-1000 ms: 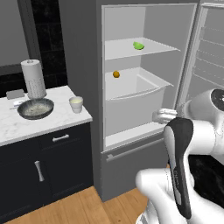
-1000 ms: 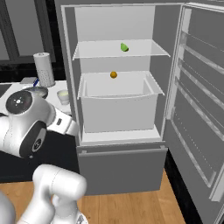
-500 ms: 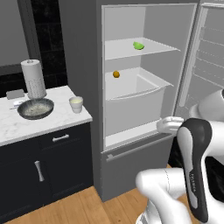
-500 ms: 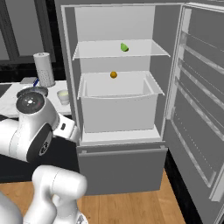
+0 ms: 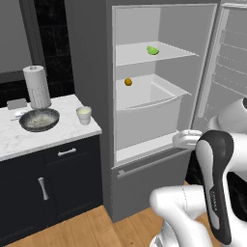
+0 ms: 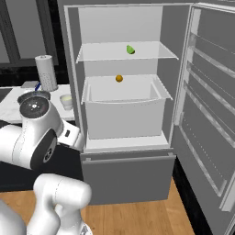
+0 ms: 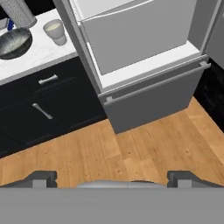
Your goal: Grab a lemon wedge from the fridge and one ice cube from the ice bowl, and put them in the glass of lemonade.
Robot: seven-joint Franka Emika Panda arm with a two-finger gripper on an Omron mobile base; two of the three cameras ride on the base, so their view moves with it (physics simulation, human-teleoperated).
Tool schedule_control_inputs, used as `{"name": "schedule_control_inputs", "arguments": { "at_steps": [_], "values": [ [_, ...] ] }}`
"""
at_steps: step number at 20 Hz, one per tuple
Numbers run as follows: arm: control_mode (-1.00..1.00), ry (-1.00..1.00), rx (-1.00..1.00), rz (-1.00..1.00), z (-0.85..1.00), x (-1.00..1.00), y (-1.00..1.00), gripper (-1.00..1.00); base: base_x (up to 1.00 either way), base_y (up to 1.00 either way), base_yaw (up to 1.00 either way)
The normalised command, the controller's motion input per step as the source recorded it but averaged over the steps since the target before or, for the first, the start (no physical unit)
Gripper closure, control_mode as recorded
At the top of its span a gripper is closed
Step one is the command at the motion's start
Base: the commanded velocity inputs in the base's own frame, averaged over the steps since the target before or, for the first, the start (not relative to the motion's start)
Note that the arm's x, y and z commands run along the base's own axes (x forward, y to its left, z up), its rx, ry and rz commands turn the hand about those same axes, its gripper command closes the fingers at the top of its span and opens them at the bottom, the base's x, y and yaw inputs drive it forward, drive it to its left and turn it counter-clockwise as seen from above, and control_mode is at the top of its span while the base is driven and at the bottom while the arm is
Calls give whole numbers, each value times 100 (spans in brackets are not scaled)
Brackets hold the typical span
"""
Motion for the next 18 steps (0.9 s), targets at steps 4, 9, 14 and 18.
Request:
{"name": "schedule_control_inputs", "arguments": {
  "at_steps": [4,9,14,18],
  "values": [
    [-100,0,0,0,0,0,0,-100,0,0,0],
    [100,0,0,0,0,0,0,-100,0,-8,0],
    [100,0,0,0,0,0,0,-100,0,-69,0],
    [100,0,0,0,0,0,0,-100,0,-91,0]
  ]
}}
